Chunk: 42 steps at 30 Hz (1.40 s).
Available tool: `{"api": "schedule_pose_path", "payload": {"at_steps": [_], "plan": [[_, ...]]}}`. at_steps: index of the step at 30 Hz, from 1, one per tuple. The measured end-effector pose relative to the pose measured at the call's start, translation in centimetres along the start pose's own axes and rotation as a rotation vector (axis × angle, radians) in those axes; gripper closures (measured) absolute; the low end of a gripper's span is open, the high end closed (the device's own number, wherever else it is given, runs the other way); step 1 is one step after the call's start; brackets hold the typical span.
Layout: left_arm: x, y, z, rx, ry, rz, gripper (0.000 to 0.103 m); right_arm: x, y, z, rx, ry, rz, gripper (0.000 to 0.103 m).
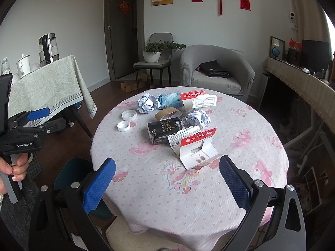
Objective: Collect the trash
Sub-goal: 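Grasp the white bottle cap with the left tool while the right tool grasps the SanDisk package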
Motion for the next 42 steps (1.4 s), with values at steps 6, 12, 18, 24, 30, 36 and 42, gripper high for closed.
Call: {"api": "schedule_pose_path", "payload": {"at_steps": [6, 12, 18, 24, 30, 36, 42], "plan": [[-0.9, -0.3, -0.5, 0.017, 0.026, -0.054, 0.004, -0.7, 0.2, -0.3, 0.012, 0.021, 0.007, 0.003], [-2.7, -1.4, -0.1, 0.005, -0.028, -0.112, 0.005, -2.0, -0.8, 0.9, -0.001, 0.007, 0.041, 0.003], [-4.5, -3.9, -0.7, 0.05, -0.054, -0.159, 0.022, -3.0, -2.1, 1.6, -0.006, 0.062, 0.086, 0.003], [-5.2, -6.6, -2.2, 0.11, -0.068, -0.187, 0.036, -3.7, -4.8, 0.1, 0.069, 0.106, 0.138, 0.003], [-5.9, -8.9, -3.0, 0.168, -0.051, -0.23, 0.043, -4.6, -7.1, -1.0, 0.12, 0.123, 0.158, 0.003], [-6.3, -11.4, -3.1, 0.204, -0.065, -0.227, 0.05, -5.2, -8.7, -1.7, 0.158, 0.131, 0.175, 0.003], [-6.3, -13.1, -3.8, 0.238, -0.059, -0.226, 0.056, -5.0, -10.0, -2.3, 0.189, 0.147, 0.218, 0.003]]}}
Point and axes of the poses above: each gripper's, at about its wrist camera, not at the fingertips, and y roughly against the way its jaws point, x to its left, z to its top, the point moved 9 cm from there along -y, roughly the way its jaws point, and after that the axes turned 14 degrees about -x, right-handed, at the moved point
